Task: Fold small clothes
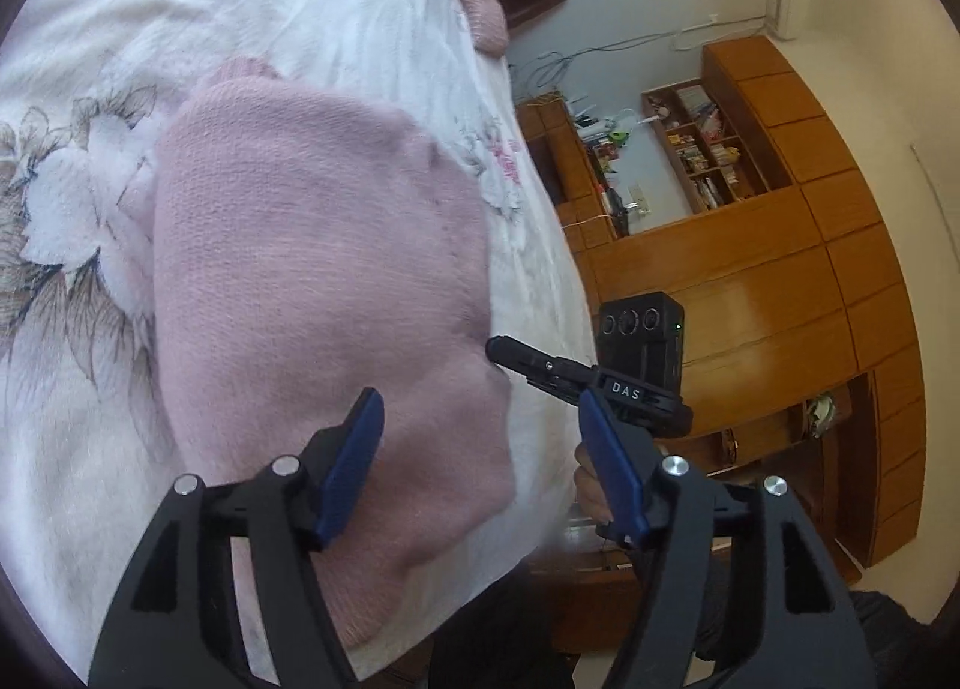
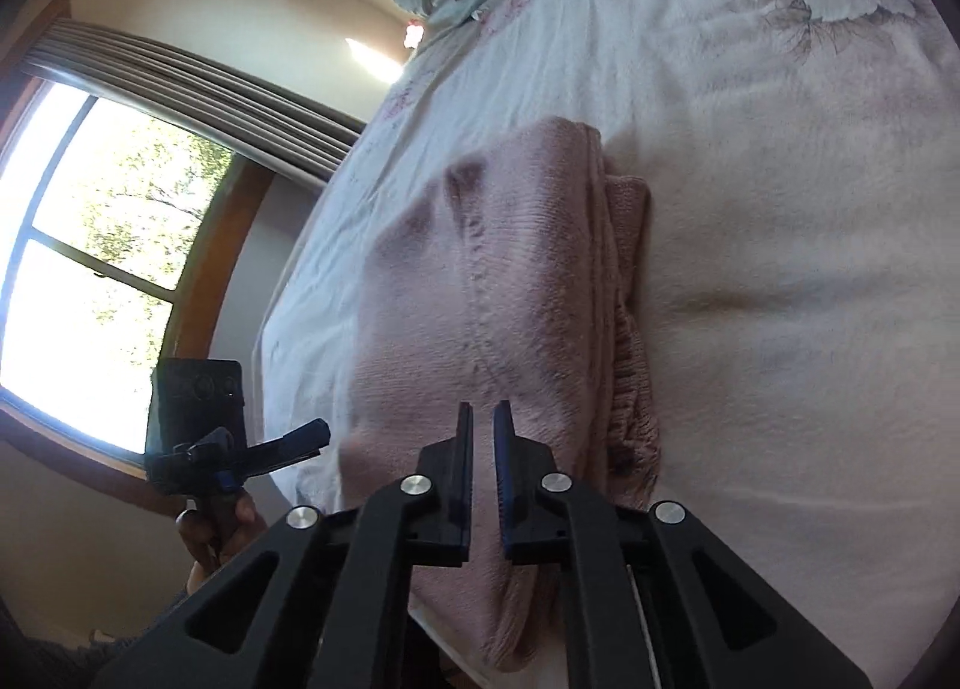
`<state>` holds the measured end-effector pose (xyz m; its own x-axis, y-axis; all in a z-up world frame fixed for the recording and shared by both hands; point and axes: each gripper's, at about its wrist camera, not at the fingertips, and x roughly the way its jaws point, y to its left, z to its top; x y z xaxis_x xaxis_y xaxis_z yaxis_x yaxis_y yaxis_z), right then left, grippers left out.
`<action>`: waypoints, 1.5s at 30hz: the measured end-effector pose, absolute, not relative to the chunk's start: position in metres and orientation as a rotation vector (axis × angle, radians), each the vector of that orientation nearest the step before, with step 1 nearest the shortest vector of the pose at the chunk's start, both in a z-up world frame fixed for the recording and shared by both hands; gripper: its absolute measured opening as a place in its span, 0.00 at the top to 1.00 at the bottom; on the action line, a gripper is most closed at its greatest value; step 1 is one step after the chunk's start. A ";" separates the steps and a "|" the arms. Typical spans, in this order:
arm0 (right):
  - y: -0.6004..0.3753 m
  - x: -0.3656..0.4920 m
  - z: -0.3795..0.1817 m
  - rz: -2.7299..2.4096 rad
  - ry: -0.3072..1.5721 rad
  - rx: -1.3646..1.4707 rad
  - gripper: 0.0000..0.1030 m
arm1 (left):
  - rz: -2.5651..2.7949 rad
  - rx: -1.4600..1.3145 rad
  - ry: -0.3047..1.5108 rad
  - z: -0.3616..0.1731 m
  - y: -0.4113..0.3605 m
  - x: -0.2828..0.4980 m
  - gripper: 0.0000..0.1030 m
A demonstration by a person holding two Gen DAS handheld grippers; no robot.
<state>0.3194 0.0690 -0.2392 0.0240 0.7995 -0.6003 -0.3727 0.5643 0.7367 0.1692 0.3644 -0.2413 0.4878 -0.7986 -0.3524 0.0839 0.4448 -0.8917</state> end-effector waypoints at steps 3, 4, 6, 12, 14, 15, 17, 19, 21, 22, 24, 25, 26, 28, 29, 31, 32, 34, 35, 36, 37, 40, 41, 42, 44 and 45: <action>0.077 0.300 -0.233 0.993 1.238 0.392 0.91 | -0.629 -0.918 0.943 -0.249 0.357 0.166 0.35; 0.081 0.299 -0.240 0.963 1.255 0.350 0.91 | -0.607 -0.919 0.982 -0.260 0.355 0.171 0.35; 0.079 0.306 -0.266 0.879 1.317 0.307 0.96 | -0.605 -0.936 1.025 -0.282 0.357 0.180 0.41; 0.050 0.306 -0.281 0.817 1.324 0.395 1.00 | -0.599 -1.014 0.975 -0.276 0.362 0.161 0.37; 0.043 0.296 -0.268 0.848 1.305 0.438 0.95 | -0.632 -0.998 0.942 -0.264 0.359 0.143 0.36; 0.042 0.288 -0.259 0.878 1.288 0.447 0.95 | -0.647 -0.990 0.923 -0.258 0.357 0.134 0.36; 0.045 0.270 -0.249 0.943 1.276 0.460 0.93 | -0.654 -0.978 0.904 -0.254 0.353 0.124 0.35; 0.055 0.260 -0.253 0.961 1.297 0.416 0.93 | -0.618 -0.968 0.944 -0.268 0.351 0.123 0.34; 0.063 0.256 -0.271 0.908 1.339 0.351 0.93 | -0.568 -0.955 1.004 -0.290 0.349 0.126 0.35; 0.061 0.256 -0.280 0.861 1.346 0.314 1.00 | -0.552 -0.965 1.015 -0.300 0.351 0.126 0.36; 0.048 0.260 -0.293 0.828 1.354 0.346 1.00 | -0.549 -1.011 1.002 -0.308 0.355 0.123 0.38; 0.042 0.261 -0.293 0.819 1.351 0.368 1.00 | -0.547 -1.011 0.992 -0.306 0.354 0.121 0.37; 0.039 0.260 -0.291 0.812 1.341 0.373 1.00 | -0.543 -1.004 0.985 -0.302 0.352 0.118 0.33; 0.041 0.257 -0.284 0.806 1.328 0.364 1.00 | -0.541 -0.997 0.973 -0.293 0.349 0.110 0.24; 0.040 0.254 -0.280 0.802 1.318 0.364 0.95 | -0.534 -0.995 0.968 -0.287 0.348 0.106 0.17; 0.034 0.247 -0.266 0.796 1.286 0.387 0.88 | -0.503 -0.971 0.951 -0.272 0.348 0.092 0.09; 0.031 0.241 -0.257 0.796 1.264 0.395 0.83 | -0.454 -0.934 0.955 -0.262 0.347 0.083 0.04; 0.027 0.219 -0.236 0.776 1.215 0.361 0.69 | -0.315 -0.778 0.973 -0.237 0.339 0.062 0.03; 0.026 0.206 -0.225 0.751 1.189 0.315 0.59 | -0.229 -0.651 0.984 -0.223 0.331 0.053 0.03; 0.029 0.189 -0.213 0.727 1.163 0.269 0.55 | -0.157 -0.519 0.987 -0.206 0.320 0.042 0.03; 0.030 0.173 -0.203 0.708 1.142 0.225 0.47 | -0.111 -0.430 0.969 -0.191 0.312 0.029 0.03; 0.030 0.121 -0.176 0.619 1.069 0.081 0.06 | 0.011 -0.359 0.850 -0.150 0.307 -0.014 0.03; 0.030 0.106 -0.167 0.577 1.041 0.035 0.04 | 0.049 -0.374 0.813 -0.138 0.307 -0.027 0.03; 0.029 0.092 -0.160 0.527 1.028 -0.021 0.04 | 0.092 -0.394 0.794 -0.127 0.307 -0.037 0.03; 0.033 0.070 -0.148 0.433 1.021 -0.118 0.04 | 0.153 -0.438 0.815 -0.110 0.305 -0.053 0.03; 0.034 0.060 -0.139 0.405 0.999 -0.134 0.04 | 0.142 -0.458 0.836 -0.100 0.302 -0.057 0.03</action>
